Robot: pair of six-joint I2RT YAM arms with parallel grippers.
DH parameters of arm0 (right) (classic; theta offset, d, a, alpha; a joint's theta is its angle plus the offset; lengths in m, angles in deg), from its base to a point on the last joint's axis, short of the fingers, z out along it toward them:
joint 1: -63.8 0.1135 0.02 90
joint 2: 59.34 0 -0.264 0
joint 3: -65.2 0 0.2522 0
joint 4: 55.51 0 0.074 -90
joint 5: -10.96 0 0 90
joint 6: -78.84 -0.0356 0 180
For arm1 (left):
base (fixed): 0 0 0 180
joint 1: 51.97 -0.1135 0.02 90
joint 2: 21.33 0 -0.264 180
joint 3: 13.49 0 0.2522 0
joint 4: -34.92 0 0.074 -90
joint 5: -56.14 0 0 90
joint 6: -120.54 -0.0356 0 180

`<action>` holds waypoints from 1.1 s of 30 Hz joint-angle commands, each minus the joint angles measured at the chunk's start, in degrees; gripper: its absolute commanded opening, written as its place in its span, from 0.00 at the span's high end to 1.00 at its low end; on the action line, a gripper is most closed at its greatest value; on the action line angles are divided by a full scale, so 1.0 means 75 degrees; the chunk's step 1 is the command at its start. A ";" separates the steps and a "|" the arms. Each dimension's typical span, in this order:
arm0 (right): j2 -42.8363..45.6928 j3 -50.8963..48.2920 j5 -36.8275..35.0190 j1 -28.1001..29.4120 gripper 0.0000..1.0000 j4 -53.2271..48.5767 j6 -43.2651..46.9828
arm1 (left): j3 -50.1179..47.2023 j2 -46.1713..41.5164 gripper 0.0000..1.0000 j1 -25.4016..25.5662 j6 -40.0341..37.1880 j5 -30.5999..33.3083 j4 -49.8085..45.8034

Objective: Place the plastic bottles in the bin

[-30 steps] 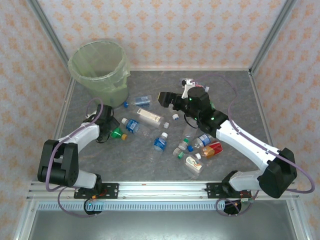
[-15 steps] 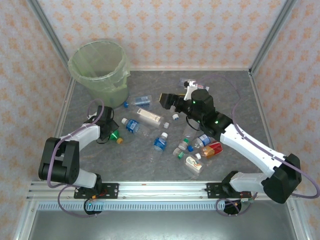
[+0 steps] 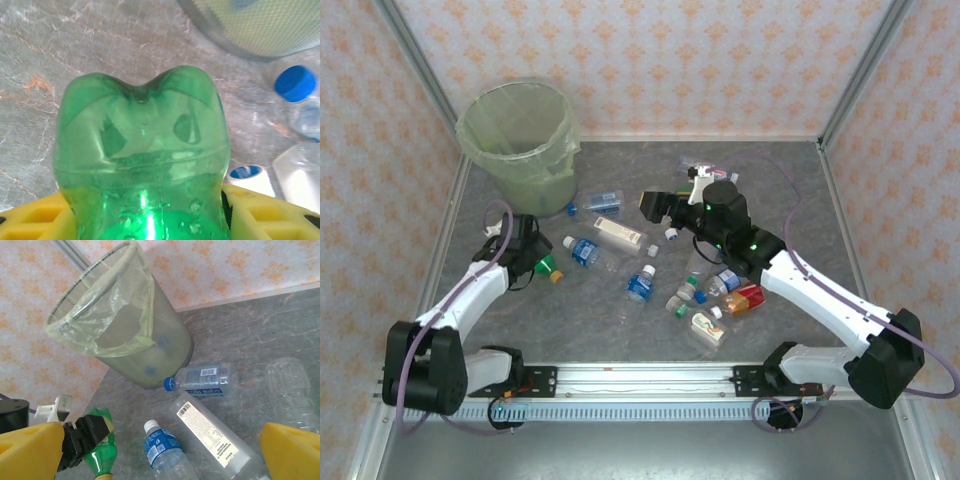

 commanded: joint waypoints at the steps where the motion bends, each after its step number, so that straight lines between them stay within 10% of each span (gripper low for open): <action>1: 0.0143 -0.0020 0.0462 0.0056 0.00 0.0509 0.0064 | 0.0280 -0.0832 0.49 -0.0051 -0.0135 -0.0045 -0.0433; 11: -0.0355 0.0545 0.0864 0.0150 0.00 0.0594 0.0322 | 0.2321 -0.1866 0.47 -0.0047 -0.0369 0.0333 -0.1393; 33: 0.0905 0.0092 0.0318 0.0257 0.00 0.0264 0.0687 | 0.8769 0.2926 0.46 -0.0201 -0.1998 0.1334 -0.1707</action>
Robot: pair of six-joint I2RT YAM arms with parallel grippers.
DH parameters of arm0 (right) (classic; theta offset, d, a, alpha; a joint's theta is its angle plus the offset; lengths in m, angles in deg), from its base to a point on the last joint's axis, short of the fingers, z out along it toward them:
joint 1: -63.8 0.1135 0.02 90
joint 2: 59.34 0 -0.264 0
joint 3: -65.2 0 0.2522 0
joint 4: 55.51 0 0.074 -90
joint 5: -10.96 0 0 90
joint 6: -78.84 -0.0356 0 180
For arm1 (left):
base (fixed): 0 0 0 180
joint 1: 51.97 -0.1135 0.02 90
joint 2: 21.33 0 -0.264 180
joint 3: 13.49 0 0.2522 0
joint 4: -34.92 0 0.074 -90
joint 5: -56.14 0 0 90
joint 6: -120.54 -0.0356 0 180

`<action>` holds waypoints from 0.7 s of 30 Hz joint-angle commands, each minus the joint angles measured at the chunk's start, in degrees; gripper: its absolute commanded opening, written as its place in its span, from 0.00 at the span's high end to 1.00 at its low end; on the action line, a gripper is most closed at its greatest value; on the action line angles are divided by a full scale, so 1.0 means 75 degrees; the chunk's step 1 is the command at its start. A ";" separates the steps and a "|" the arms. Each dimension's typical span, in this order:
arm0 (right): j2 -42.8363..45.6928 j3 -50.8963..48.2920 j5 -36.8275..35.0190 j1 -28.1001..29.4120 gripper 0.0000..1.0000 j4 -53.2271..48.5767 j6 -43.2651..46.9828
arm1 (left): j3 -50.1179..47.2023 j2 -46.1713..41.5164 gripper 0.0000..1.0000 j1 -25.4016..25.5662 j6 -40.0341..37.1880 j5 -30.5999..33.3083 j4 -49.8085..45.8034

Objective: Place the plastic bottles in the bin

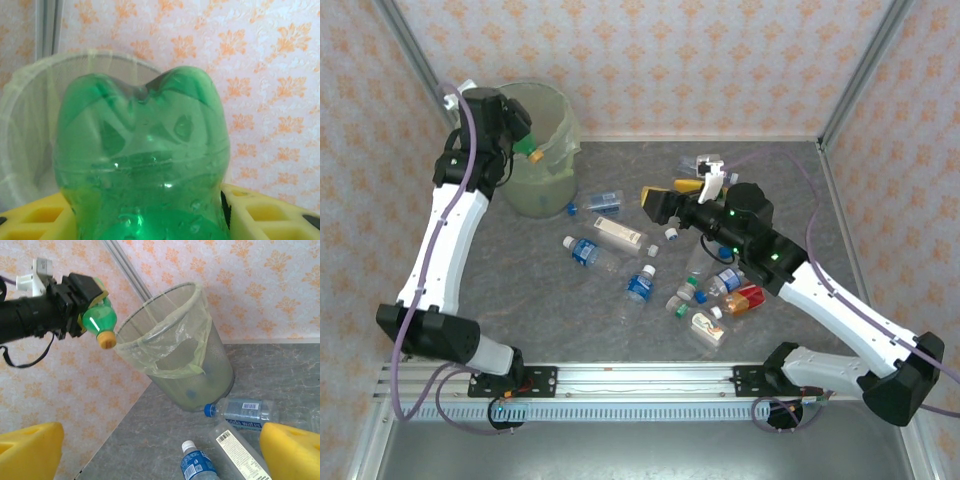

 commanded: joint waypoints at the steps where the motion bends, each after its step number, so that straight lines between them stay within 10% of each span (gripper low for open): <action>1: -0.0060 -0.0175 -0.0174 0.0037 0.00 0.0065 0.0148 | 0.0833 0.0676 0.46 -0.0145 -0.0396 0.0210 -0.0088; 21: -0.0162 0.0012 -0.0432 0.0042 0.00 -0.0320 0.0372 | 0.3033 0.3535 0.45 -0.0863 -0.0273 -0.0396 -0.0116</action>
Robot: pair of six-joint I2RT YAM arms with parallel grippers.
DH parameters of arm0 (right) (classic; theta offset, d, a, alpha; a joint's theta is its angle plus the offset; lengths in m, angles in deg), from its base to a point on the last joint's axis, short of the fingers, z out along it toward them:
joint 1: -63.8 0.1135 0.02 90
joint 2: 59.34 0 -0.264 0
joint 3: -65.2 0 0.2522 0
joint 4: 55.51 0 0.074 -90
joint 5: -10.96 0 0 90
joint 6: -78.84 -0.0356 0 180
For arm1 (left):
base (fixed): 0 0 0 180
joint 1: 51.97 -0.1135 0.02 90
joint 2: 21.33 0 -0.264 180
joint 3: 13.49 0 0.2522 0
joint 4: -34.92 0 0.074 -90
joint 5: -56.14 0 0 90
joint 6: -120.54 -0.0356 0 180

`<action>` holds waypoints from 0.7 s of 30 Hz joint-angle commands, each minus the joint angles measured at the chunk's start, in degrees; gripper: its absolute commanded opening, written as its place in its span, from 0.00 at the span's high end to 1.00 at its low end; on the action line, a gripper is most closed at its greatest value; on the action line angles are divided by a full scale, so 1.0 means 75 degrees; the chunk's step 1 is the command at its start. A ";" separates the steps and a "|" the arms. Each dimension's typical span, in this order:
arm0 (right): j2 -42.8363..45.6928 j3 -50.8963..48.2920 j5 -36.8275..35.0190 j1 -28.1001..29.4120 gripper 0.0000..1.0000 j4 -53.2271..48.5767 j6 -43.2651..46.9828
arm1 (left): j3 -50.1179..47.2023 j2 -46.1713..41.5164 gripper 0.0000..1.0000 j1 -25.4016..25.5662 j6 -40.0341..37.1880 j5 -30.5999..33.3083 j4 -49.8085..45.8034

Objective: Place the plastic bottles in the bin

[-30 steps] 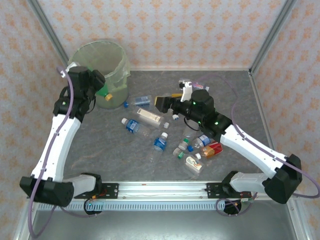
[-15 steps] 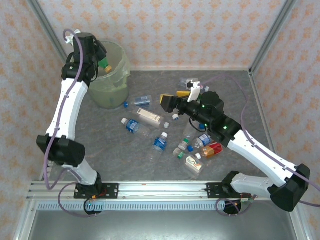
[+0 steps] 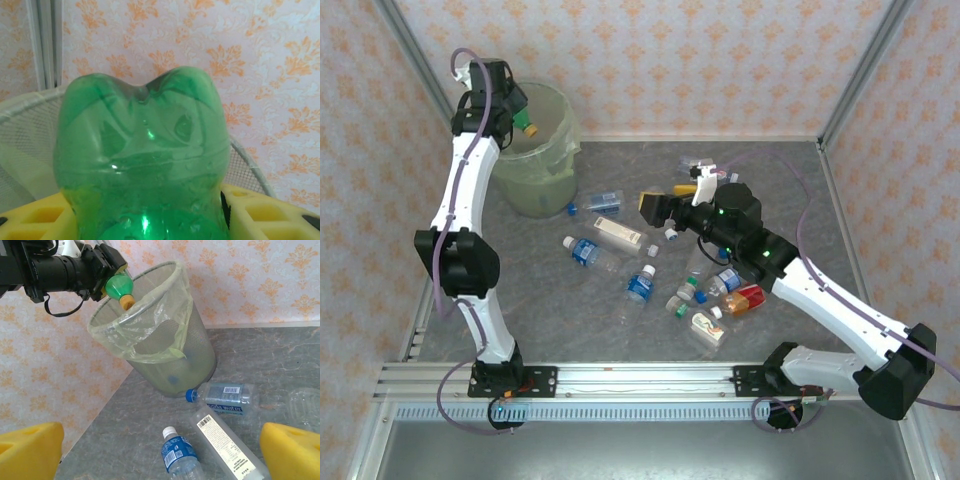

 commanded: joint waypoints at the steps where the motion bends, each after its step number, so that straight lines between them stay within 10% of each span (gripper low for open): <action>1: 0.0158 0.0077 -0.0214 0.0037 0.00 -0.0056 0.0187 | 0.0225 0.0190 0.44 -0.0012 0.0064 -0.0194 -0.0052; 14: 0.0293 -0.0099 -0.0345 0.0037 0.00 0.0050 0.0105 | -0.0060 0.0097 0.38 -0.0006 0.0053 -0.0375 -0.0085; 21: 0.0322 -0.0077 -0.0436 0.0037 0.00 -0.0028 0.0060 | -0.0035 -0.0031 0.03 -0.0005 -0.0065 -0.0481 -0.0071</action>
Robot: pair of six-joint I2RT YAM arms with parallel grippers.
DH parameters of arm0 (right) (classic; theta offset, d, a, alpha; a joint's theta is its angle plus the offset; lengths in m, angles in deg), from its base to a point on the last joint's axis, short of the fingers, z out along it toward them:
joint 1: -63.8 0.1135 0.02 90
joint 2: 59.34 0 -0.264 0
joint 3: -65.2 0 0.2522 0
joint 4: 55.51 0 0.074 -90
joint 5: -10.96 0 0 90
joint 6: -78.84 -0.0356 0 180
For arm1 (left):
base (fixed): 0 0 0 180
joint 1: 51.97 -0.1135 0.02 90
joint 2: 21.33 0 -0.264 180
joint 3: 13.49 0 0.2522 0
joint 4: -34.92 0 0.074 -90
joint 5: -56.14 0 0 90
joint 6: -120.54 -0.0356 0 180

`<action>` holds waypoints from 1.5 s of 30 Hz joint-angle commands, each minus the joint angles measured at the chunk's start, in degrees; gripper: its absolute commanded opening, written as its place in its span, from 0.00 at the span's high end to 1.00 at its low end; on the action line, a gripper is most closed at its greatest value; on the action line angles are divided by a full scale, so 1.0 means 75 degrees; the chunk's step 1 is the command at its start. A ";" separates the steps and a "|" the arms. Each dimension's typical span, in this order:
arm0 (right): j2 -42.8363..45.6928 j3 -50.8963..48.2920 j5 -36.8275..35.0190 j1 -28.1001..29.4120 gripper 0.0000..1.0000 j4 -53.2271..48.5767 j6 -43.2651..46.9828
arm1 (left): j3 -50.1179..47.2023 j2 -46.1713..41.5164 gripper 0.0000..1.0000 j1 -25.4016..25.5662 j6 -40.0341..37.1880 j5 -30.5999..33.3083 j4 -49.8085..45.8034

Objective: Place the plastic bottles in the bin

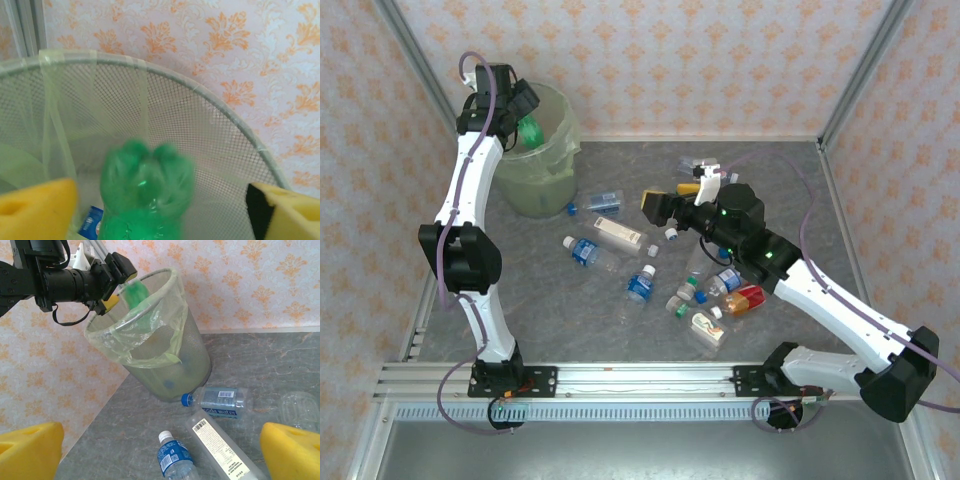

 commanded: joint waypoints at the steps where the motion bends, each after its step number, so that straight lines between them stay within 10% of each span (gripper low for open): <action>1: 0.0202 -0.0077 -0.0254 0.0037 0.00 -0.0013 -0.0005 | -0.0025 -0.0292 0.01 -0.0014 -0.0034 -0.0068 -0.0015; 14: 0.0134 -0.0146 -0.1395 0.0042 0.00 -0.0188 -0.0386 | -0.0515 -0.1049 0.01 -0.0007 0.0121 -0.0314 0.0077; 21: -0.0501 0.0159 -0.4103 -0.0186 0.00 -0.1461 -0.1209 | -0.1348 -0.1578 0.01 0.0011 0.0395 -0.1144 0.0401; 45: -0.2603 -0.1133 -0.1877 -0.4313 0.31 -0.1284 -0.1604 | -0.3538 -0.3790 0.01 0.1915 -0.0497 -0.1475 0.0504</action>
